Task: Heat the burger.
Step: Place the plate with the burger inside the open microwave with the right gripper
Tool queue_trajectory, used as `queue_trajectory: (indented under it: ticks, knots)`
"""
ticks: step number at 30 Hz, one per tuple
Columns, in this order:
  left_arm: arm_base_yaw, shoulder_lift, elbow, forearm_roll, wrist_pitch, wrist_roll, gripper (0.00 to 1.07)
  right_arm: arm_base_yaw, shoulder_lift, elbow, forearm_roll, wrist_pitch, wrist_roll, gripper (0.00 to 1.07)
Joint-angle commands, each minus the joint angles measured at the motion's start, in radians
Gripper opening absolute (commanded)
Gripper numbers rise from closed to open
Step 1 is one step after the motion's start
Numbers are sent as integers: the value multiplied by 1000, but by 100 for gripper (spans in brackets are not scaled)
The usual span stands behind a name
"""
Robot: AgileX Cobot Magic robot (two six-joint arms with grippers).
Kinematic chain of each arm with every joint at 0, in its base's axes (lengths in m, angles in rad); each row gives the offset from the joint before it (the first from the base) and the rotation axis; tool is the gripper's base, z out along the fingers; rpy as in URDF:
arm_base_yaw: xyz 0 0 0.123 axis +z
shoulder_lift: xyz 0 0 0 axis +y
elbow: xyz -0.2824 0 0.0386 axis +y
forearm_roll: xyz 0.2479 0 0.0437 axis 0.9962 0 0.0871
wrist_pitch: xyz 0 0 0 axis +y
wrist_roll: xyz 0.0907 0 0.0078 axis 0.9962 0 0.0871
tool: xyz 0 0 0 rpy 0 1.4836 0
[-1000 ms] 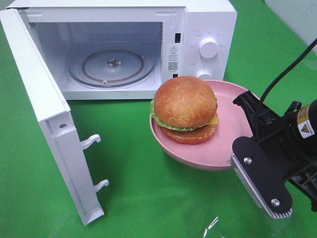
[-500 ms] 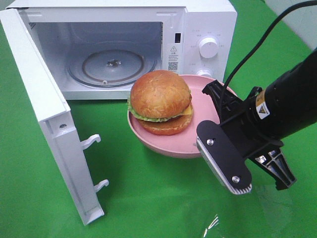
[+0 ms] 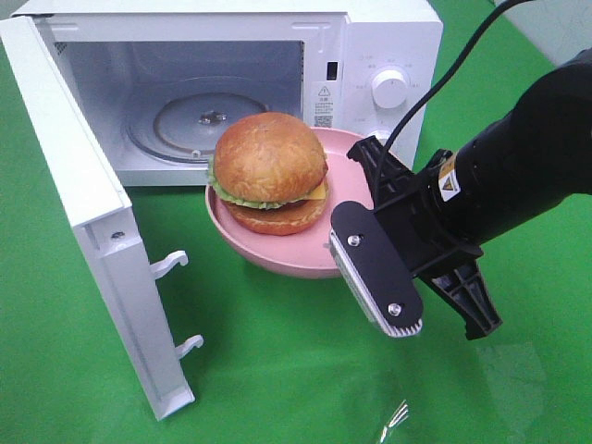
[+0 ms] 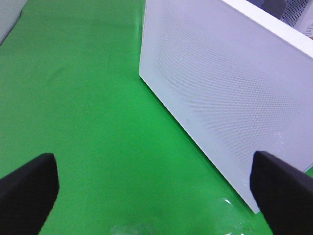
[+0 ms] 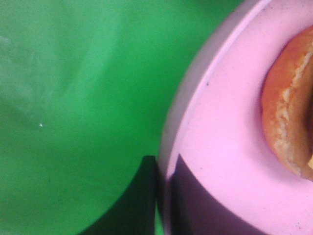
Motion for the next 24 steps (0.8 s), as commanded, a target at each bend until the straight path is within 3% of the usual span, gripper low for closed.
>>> queue_trajectory:
  ticks: [1,18,24]
  knots:
    - [2,-14,0,-1,-2,-2,99,3,9,-27,20,-60,-26,0]
    - [2,-14,0,-1,-2,-2,99,3,148,-184,56,-69,-33,0]
    - [2,-14,0,-1,-2,-2,99,3,219,-265,127,-35,-101,0]
